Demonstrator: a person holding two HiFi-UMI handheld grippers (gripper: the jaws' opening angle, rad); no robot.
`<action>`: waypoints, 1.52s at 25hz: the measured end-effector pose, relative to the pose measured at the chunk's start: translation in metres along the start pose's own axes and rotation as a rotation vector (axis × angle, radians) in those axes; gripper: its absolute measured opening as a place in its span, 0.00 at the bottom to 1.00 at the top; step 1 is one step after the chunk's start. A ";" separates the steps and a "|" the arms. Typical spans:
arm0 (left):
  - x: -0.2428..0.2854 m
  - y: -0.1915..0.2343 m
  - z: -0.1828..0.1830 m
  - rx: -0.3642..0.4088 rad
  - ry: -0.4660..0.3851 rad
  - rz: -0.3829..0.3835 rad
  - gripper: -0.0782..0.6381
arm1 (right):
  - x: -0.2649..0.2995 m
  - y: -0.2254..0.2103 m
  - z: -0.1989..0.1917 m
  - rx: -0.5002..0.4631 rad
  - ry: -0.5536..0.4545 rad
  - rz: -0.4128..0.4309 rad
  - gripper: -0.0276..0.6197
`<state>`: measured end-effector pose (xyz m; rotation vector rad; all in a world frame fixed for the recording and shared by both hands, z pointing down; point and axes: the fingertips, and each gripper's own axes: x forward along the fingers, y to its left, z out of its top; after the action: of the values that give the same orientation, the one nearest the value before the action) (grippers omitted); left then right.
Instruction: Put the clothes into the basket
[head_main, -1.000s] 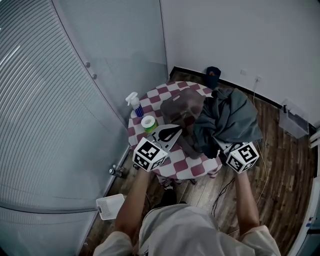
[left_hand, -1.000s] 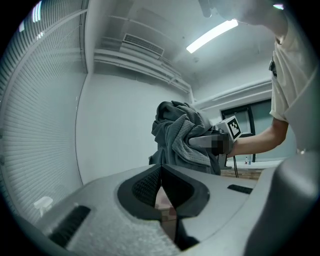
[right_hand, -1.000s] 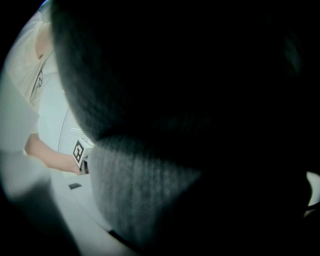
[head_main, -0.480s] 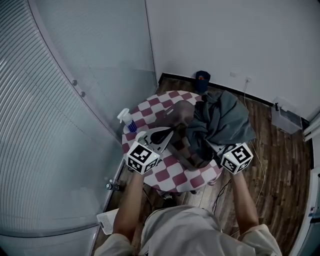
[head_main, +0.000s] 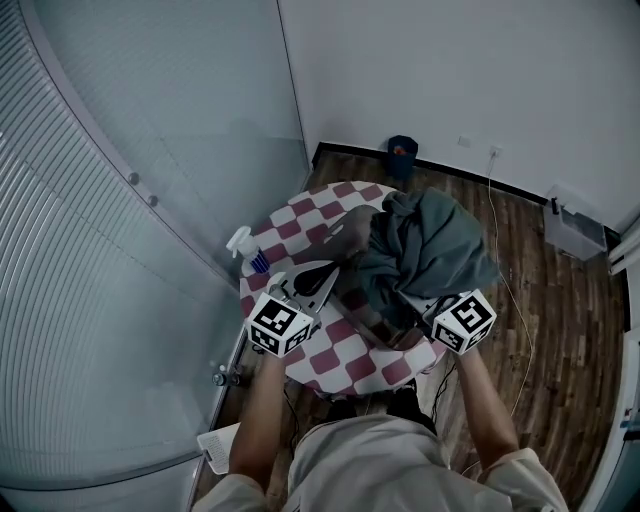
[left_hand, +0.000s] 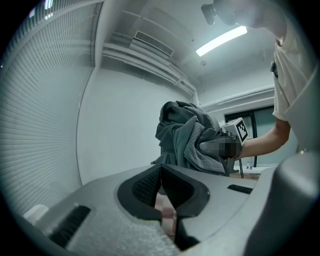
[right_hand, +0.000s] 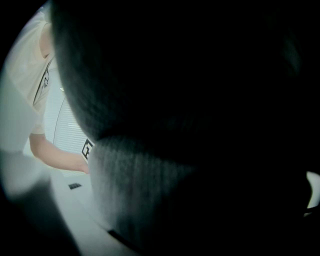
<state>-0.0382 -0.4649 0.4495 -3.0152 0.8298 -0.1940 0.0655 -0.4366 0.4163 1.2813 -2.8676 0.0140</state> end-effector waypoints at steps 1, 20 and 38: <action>0.002 0.002 0.000 -0.003 0.001 0.014 0.13 | 0.002 0.000 -0.007 0.006 0.015 0.015 0.43; -0.060 0.016 0.005 -0.023 -0.007 0.331 0.13 | 0.052 0.011 -0.109 -0.045 0.535 0.338 0.43; -0.124 0.012 -0.027 -0.078 0.008 0.403 0.13 | 0.050 -0.025 -0.266 -0.136 1.132 0.276 0.72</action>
<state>-0.1530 -0.4110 0.4611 -2.8327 1.4467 -0.1706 0.0502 -0.4880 0.6832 0.5248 -1.9564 0.3922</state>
